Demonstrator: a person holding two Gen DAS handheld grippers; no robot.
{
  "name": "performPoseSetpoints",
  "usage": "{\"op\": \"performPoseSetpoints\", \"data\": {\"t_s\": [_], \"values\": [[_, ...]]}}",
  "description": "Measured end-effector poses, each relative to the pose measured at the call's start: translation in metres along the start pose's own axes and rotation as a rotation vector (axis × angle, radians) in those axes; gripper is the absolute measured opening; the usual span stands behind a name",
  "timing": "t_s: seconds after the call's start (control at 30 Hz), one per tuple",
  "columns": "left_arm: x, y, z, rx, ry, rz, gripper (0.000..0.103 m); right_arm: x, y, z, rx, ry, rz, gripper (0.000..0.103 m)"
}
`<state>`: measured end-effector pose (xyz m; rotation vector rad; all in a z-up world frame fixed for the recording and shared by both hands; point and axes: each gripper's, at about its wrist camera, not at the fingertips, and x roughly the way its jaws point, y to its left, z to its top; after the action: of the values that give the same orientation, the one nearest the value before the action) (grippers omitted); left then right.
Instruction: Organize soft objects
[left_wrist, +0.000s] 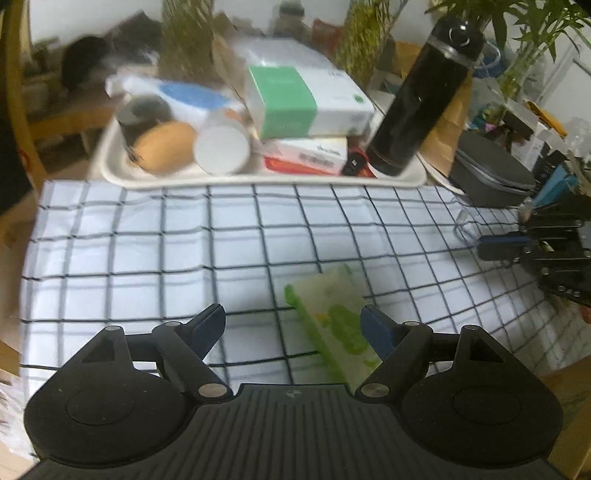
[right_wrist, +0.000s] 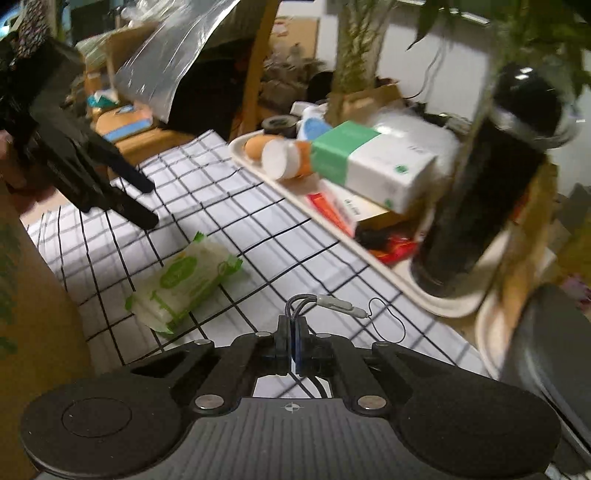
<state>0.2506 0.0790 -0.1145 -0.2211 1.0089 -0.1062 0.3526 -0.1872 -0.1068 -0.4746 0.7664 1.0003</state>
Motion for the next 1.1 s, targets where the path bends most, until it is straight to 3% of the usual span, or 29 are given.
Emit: {"op": "performPoseSetpoints", "data": {"t_s": [0.23,0.47,0.67,0.93,1.0,1.1], "values": [[0.020,-0.007,0.002,-0.005,0.062,-0.140,0.080,-0.037,0.002,-0.005,0.044,-0.026,-0.064,0.004],[0.042,-0.022,0.002,0.063,0.113,-0.159,0.079,-0.069,0.006,-0.007,0.087,-0.077,-0.128,0.004],[0.052,-0.034,0.005,0.172,0.102,-0.126,0.078,-0.090,0.008,-0.008,0.109,-0.123,-0.162,0.004],[0.067,-0.063,-0.002,0.418,0.097,-0.027,0.078,-0.094,0.010,-0.009,0.103,-0.137,-0.181,0.004],[0.067,-0.065,-0.004,0.444,0.096,0.008,0.065,-0.093,0.011,-0.010,0.103,-0.127,-0.186,0.004],[0.067,-0.064,-0.002,0.452,0.106,0.039,0.059,-0.091,0.011,-0.013,0.103,-0.107,-0.201,0.004]]}}
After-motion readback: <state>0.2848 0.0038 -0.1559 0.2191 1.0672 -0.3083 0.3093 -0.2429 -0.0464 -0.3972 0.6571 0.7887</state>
